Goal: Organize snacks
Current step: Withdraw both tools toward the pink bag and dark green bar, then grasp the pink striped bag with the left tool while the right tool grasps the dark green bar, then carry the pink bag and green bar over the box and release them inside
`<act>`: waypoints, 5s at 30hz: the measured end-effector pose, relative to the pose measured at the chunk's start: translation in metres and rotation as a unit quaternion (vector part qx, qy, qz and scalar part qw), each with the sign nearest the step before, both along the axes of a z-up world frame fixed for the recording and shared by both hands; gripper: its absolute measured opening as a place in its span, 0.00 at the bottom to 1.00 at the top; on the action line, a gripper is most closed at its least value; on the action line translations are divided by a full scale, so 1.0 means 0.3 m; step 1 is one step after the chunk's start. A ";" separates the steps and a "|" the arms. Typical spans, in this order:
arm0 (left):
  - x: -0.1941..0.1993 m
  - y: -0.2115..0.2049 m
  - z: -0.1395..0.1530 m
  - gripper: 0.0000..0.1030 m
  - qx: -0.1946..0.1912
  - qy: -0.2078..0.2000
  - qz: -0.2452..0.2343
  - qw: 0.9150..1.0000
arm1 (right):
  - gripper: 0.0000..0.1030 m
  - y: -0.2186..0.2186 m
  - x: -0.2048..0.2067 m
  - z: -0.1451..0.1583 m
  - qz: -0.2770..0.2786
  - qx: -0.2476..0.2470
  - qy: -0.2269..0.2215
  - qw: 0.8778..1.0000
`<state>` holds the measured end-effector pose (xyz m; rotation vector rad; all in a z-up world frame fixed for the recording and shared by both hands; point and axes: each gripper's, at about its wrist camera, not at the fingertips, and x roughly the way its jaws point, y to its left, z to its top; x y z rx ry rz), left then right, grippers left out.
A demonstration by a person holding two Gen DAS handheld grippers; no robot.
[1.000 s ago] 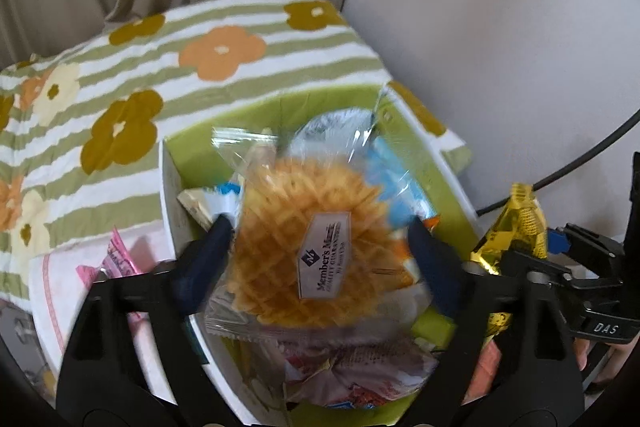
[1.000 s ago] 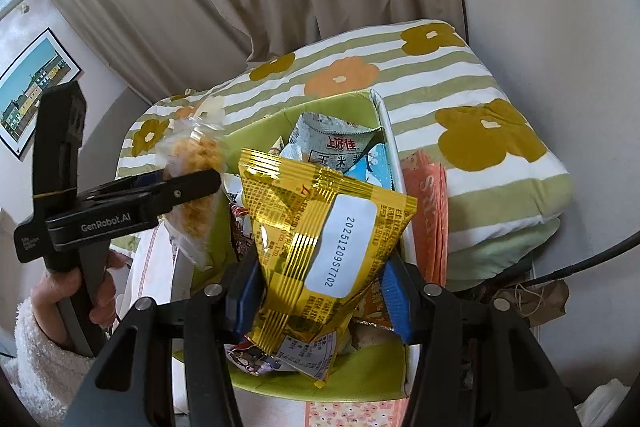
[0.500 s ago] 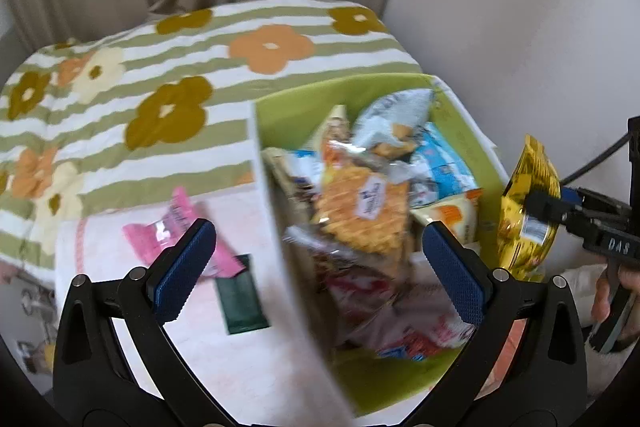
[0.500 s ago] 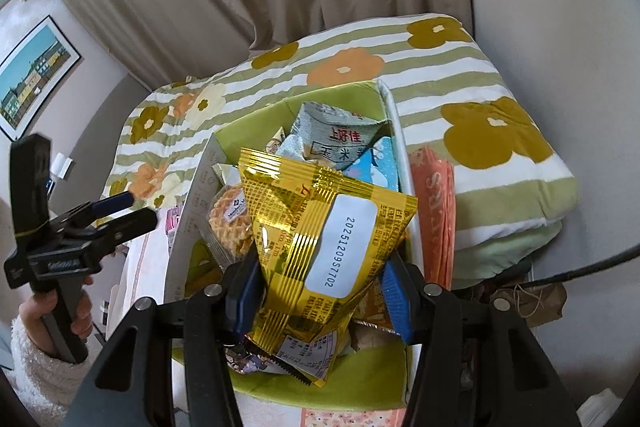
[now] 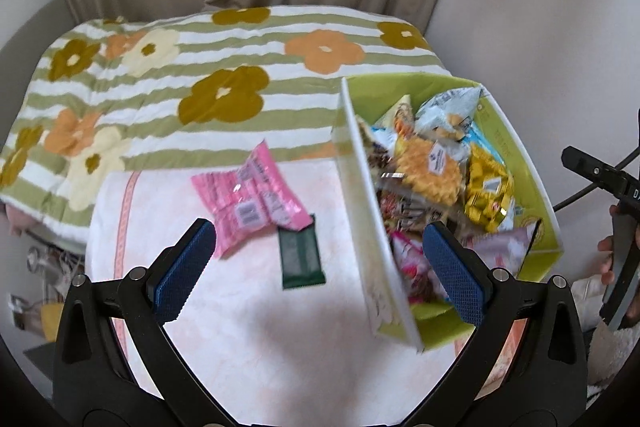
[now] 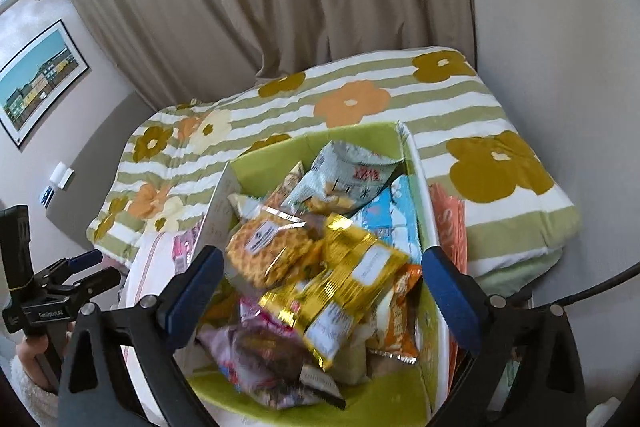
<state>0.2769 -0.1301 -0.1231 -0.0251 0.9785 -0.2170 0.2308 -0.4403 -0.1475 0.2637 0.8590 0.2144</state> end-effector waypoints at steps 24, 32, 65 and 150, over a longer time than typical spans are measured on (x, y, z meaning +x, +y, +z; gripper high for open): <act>0.002 0.313 0.017 1.00 0.076 -0.029 -0.095 0.992 | 0.96 0.562 -0.084 0.082 0.080 -0.030 -0.028 0.996; 0.124 0.432 -0.006 0.99 0.063 -0.011 -0.179 0.982 | 0.96 0.776 -0.039 -0.012 0.053 -0.051 0.015 0.997; 0.541 0.159 -0.600 0.99 0.087 0.099 -0.388 0.912 | 0.95 1.014 0.136 -0.574 -0.112 -0.170 0.131 0.970; 0.161 -0.441 -0.049 0.77 0.001 0.073 -0.152 0.986 | 0.40 0.067 -0.061 0.084 -0.037 -0.043 -0.032 0.998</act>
